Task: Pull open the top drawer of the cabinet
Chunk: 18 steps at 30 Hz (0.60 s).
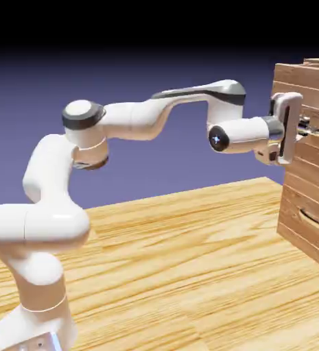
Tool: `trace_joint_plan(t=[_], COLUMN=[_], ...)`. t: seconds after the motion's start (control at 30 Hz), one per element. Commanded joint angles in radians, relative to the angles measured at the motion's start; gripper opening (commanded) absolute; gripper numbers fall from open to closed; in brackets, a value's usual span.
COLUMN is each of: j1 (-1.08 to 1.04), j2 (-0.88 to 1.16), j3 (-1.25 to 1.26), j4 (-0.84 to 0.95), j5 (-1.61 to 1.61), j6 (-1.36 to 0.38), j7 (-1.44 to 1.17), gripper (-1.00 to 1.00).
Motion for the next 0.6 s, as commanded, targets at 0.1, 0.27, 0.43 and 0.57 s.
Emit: trace_joint_plan(t=[0.1, 0.27, 0.43, 0.57], j1=[0.116, 0.270, 0.419, 0.491], j2=[0.006, -0.001, -0.026, -0.043], j3=[-0.060, -0.147, -0.237, -0.282], j4=[-0.145, -0.326, -0.491, -0.563], j5=[-0.009, -0.030, -0.061, -0.083], j6=[-0.039, -0.081, -0.110, -0.114], j7=[-0.021, -0.039, -0.042, -0.042], gripper=[-1.00, -1.00, -1.00, 1.00])
